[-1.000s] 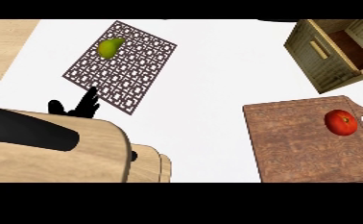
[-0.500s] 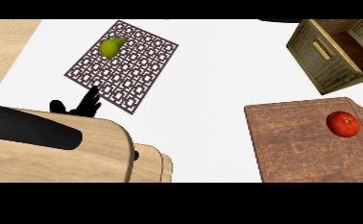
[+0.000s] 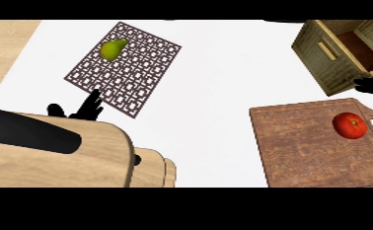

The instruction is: Pick the tomato from the cutting board and place it in the basket

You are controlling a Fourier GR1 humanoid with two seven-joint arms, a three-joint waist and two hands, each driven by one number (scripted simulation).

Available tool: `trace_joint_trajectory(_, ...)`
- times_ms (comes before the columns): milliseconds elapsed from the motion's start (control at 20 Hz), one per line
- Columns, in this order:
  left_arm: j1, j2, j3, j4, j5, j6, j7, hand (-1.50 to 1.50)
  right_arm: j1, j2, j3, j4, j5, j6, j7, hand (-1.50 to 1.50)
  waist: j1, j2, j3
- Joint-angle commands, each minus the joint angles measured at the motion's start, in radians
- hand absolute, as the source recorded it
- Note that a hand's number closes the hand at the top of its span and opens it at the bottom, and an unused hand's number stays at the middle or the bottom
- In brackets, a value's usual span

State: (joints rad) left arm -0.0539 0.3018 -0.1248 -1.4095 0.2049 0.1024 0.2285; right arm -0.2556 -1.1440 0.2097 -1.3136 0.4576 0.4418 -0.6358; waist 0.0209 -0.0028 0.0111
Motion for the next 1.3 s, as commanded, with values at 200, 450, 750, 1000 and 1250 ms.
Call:
trace_joint_trajectory(200, 0.165, -0.027, -0.045, 0.023, -0.037, 0.016, 0.021, 0.00, -0.013, 0.064, 0.015, 0.080, 0.069, -0.049, -0.051, -1.50, 0.001, 0.005, -0.010)
trace_joint_trajectory(450, 0.108, -0.038, -0.030, 0.057, -0.057, 0.036, 0.028, 0.00, -0.039, 0.134, 0.045, 0.118, 0.114, -0.068, -0.050, -1.50, -0.004, 0.007, -0.010)
trace_joint_trajectory(750, 0.142, 0.029, 0.026, 0.020, -0.008, -0.039, 0.038, 0.00, -0.044, 0.196, 0.073, 0.130, 0.178, -0.101, -0.009, -1.50, -0.002, 0.004, -0.011)
trace_joint_trajectory(1000, 0.147, -0.048, -0.011, 0.059, -0.043, 0.001, -0.008, 0.00, -0.037, 0.235, 0.108, 0.179, 0.261, -0.159, 0.011, -1.50, -0.003, 0.007, -0.011)
trace_joint_trajectory(1250, 0.123, 0.014, 0.040, 0.044, -0.015, -0.050, 0.019, 0.00, -0.093, 0.197, 0.085, 0.254, 0.273, -0.114, -0.048, -1.50, 0.000, 0.006, -0.011)
